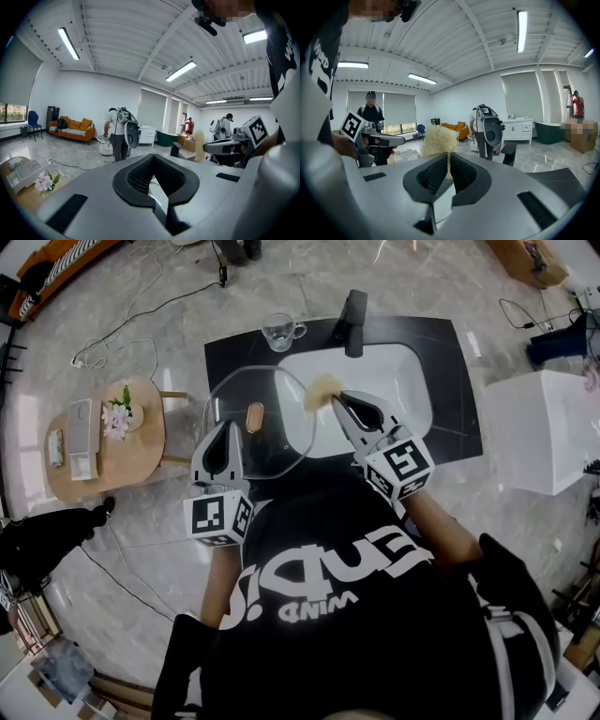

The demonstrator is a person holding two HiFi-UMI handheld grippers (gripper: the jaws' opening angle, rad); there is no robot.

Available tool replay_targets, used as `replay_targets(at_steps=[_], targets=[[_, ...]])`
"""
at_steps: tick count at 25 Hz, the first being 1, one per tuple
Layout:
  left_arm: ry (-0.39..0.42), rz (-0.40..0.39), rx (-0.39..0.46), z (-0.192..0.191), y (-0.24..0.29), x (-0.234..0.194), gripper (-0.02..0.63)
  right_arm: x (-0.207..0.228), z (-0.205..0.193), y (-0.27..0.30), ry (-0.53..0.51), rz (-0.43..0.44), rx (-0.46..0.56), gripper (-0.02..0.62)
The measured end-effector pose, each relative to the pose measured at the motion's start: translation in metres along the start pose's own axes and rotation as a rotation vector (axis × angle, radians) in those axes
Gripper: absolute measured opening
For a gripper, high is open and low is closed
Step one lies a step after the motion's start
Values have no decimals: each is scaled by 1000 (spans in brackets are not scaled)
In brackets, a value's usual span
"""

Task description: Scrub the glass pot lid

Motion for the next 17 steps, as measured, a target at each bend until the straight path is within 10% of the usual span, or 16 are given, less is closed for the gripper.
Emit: replay_targets(at_steps=[17], targets=[[20, 7, -40, -7, -7, 6, 14, 1, 0, -5, -54, 38, -27, 25]])
Point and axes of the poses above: the fingertips, and each gripper's own axes: y forward along the fingers, x to its right, z out of its top, the point moved 7 cm from there along -y, backward along the fingers, and after that the axes turned 8 degrees about z, right-handed, at the moved point
